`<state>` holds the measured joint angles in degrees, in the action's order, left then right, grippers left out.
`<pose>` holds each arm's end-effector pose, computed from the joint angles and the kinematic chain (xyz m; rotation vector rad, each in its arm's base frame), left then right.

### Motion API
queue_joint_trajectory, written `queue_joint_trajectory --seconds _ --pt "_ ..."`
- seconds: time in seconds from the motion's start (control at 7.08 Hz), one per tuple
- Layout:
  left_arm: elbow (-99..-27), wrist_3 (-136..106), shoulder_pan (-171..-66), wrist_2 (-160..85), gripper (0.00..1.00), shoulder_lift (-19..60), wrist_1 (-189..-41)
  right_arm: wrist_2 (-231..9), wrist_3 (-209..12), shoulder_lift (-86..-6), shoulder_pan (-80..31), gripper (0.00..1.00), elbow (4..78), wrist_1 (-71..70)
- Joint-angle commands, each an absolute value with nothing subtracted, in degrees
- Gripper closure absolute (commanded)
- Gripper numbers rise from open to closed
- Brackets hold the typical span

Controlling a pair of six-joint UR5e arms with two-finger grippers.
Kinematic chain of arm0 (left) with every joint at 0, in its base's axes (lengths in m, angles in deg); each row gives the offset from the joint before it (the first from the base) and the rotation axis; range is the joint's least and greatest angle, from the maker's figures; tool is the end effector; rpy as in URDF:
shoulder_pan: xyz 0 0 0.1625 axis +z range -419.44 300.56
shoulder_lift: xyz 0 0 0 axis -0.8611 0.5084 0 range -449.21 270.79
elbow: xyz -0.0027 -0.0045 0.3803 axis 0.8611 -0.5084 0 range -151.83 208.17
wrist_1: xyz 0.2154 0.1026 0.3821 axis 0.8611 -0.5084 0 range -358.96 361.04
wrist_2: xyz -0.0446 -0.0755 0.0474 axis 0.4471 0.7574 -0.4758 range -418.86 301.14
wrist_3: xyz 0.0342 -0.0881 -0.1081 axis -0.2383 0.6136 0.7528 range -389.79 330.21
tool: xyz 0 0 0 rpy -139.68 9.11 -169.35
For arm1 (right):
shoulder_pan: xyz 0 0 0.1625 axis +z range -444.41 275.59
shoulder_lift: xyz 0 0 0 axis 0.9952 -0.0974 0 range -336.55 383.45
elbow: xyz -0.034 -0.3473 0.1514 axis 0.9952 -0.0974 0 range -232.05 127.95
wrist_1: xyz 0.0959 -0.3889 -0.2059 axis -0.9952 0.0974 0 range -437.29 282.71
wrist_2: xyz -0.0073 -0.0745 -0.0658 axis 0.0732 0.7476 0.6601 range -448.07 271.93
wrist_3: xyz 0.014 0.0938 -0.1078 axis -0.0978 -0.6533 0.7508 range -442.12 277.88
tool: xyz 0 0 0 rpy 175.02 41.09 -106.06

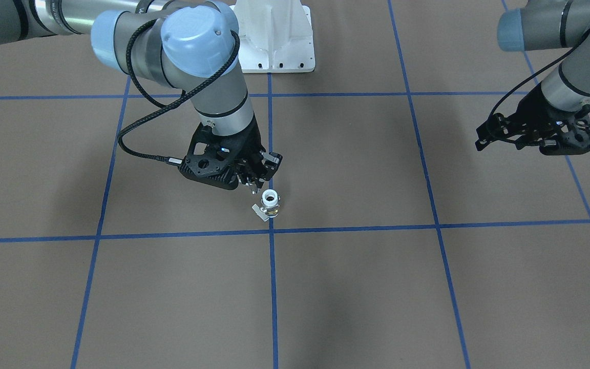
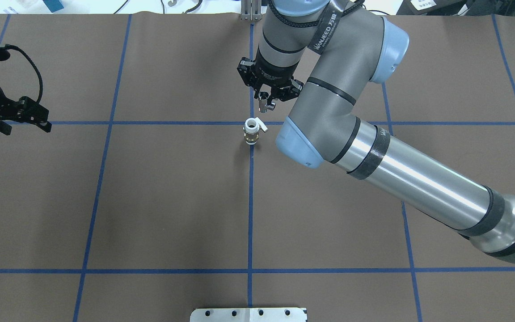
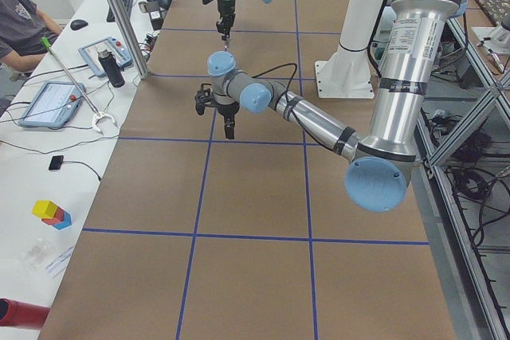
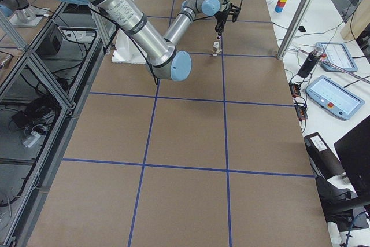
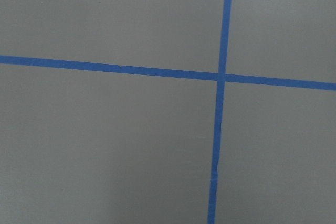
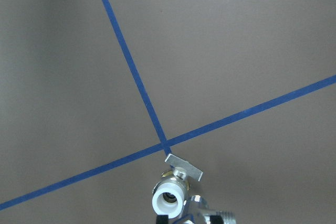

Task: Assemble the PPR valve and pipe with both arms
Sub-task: 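Carry the fitting above the valve with the right gripper while the left arm retracts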

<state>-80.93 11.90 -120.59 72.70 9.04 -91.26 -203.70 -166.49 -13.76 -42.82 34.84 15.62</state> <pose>0.2449 -0.5233 0.3853 -0.0057 0.8629 -0.0224 -0.5091 -0.5471 0.0806 -0.0658 -0.9094 0.4013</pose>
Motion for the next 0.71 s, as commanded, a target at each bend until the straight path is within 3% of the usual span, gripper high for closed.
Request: queue_joint_trajectory --seconds 0.0,0.57 --pt "-81.17 10.38 -120.88 72.71 0.0 8.61 -91.16 -203.12 -166.23 -12.51 -43.89 1.0 32.35 15.26" --pt "-81.17 10.82 -120.79 72.53 0.0 8.61 -91.16 -203.03 -166.32 -12.14 -44.6 1.0 29.61 12.54"
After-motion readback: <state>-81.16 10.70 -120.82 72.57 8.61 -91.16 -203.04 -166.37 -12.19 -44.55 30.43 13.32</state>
